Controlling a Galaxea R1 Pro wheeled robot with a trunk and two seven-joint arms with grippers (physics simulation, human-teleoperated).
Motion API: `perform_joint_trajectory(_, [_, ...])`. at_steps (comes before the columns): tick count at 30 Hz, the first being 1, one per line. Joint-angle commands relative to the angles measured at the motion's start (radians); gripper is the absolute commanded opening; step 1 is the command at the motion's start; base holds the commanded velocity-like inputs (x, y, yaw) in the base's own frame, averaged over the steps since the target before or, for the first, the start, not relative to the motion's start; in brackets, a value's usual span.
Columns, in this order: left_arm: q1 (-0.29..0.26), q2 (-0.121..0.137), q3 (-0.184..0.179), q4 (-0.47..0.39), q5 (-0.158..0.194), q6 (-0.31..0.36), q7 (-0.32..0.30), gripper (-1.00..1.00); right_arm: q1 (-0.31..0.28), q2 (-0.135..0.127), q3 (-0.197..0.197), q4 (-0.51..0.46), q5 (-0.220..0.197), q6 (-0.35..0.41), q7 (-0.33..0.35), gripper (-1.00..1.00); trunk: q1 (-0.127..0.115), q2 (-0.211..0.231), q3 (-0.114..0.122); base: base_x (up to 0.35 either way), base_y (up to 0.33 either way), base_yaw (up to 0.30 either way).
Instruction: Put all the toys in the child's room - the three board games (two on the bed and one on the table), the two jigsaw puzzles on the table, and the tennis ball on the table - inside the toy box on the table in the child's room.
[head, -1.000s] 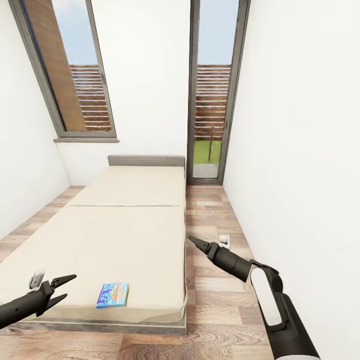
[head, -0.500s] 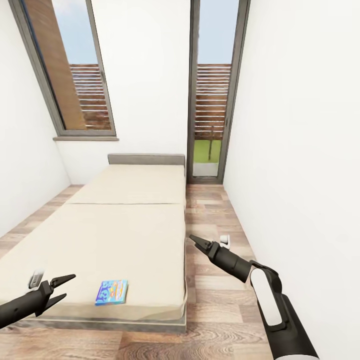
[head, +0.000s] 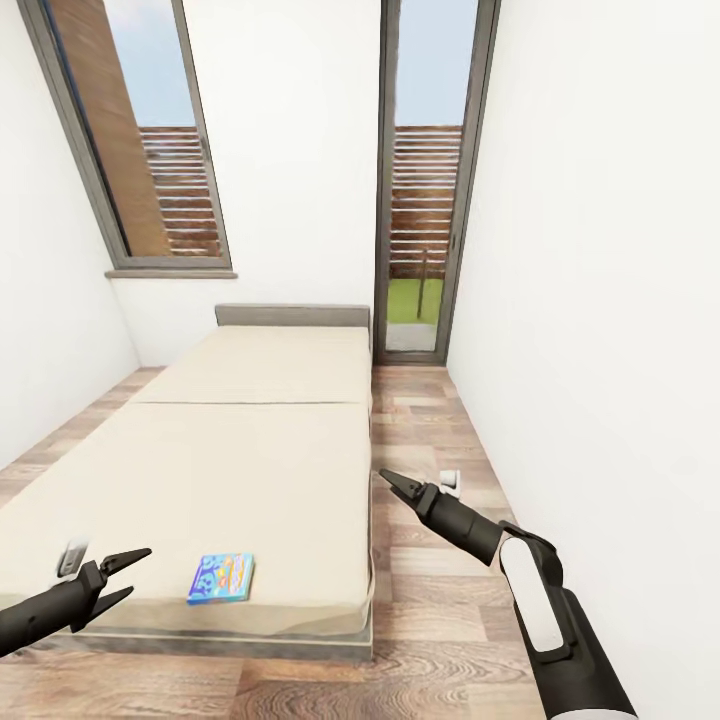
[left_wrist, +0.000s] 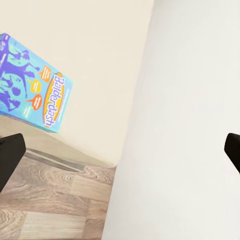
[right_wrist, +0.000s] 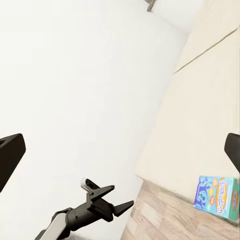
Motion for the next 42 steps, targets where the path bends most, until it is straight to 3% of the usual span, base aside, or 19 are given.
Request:
perform_joint_trajectory(1, [-0.001,0.000,0.002,0.000,-0.004,0.003,-0.006,1.00,-0.001,0.001,-0.003,0.000,0.000,0.001,0.002,1.00,0.004,-0.008,-0.004,0.000,0.000,0.000])
perform_joint_trajectory(42, [-0.001,-0.001,0.001,0.000,-0.004,0.002,-0.006,1.00,-0.001,0.001,-0.002,0.001,-0.001,-0.022,-0.003,1.00,0.161,-0.295,-0.133,0.000,0.000,0.000])
